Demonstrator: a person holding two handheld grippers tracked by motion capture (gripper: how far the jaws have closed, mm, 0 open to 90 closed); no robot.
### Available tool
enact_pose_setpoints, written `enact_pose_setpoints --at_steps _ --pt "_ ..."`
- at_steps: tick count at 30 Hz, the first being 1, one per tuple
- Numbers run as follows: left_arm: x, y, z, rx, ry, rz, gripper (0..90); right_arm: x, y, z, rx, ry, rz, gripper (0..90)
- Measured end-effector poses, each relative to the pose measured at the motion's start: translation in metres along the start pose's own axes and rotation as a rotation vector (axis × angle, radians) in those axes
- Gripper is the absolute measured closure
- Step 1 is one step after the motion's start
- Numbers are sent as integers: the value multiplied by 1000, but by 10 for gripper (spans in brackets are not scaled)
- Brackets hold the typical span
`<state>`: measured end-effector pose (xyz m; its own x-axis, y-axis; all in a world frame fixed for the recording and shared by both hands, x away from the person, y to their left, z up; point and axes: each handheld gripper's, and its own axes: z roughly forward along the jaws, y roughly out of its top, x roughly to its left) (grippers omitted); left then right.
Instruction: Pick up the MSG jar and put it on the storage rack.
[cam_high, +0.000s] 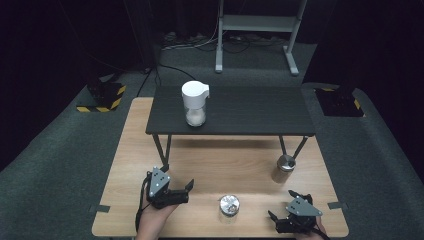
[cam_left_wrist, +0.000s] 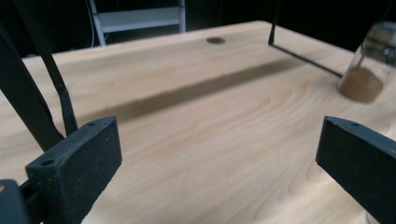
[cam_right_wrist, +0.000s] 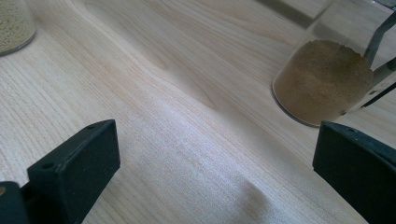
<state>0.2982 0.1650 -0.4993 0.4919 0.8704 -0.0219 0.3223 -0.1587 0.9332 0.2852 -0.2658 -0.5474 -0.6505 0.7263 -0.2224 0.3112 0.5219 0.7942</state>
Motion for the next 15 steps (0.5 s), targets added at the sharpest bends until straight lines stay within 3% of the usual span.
enact_pose_setpoints --at_steps 5,15 --pt "-3 -22 3 52 -8 1 5 0 0 0 -1 -6 -5 0" --pt "-5 -42 3 123 -4 41 3 1 0 -1 -7 -16 -9 0"
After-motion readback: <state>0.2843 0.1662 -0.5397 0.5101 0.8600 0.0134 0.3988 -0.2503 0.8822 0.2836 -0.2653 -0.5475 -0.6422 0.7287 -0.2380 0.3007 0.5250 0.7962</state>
